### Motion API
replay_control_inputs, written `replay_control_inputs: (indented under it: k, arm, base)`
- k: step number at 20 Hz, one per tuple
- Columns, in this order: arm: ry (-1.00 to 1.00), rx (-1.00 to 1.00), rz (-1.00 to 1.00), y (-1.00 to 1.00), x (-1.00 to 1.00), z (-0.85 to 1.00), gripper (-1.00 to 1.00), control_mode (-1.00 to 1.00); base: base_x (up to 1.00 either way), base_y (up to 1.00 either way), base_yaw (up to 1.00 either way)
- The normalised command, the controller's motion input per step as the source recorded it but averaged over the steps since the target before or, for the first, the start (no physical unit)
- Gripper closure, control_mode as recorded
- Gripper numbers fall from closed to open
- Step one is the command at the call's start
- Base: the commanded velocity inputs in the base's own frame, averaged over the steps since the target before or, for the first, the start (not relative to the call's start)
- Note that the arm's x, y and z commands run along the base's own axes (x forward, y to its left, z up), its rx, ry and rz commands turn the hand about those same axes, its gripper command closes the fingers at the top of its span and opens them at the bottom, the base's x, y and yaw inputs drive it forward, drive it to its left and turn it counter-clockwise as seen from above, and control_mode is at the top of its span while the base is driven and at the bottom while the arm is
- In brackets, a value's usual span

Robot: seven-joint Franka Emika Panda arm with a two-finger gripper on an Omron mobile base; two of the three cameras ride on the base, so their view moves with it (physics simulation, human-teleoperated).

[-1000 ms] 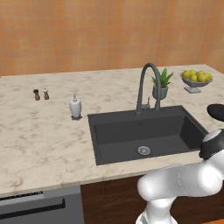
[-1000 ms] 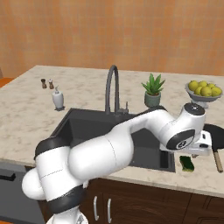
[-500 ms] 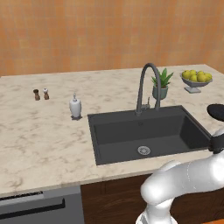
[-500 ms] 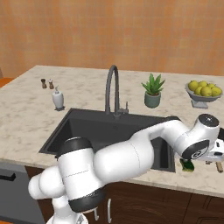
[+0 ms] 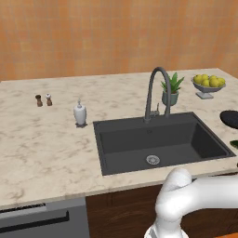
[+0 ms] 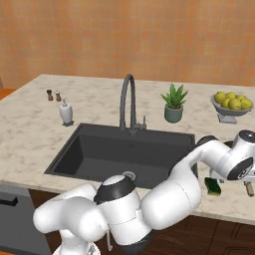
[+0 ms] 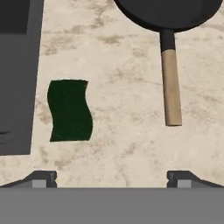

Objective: Pick the pan and sponge and place them into the sink. Then turn on the water.

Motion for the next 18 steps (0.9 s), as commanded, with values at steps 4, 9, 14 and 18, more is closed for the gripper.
replay_control_inputs:
  k: [4, 9, 14, 18]
  arm:
    - [0.00, 0.00, 0.04, -0.38, 0.20, -0.28, -1.00, -1.00]
    - [0.00, 0.00, 0.02, -0.35, 0.19, -0.33, -1.00, -1.00]
    - [0.00, 0.00, 0.03, -0.34, 0.20, -0.37, -1.00, -1.00]
    - [0.00, 0.00, 0.04, -0.32, 0.22, -0.41, -1.00, -1.00]
  base:
    - [0.00, 0.00, 0.00]
    - [0.00, 0.00, 0.00]
    - [0.00, 0.00, 0.00]
    - [0.00, 0.00, 0.00]
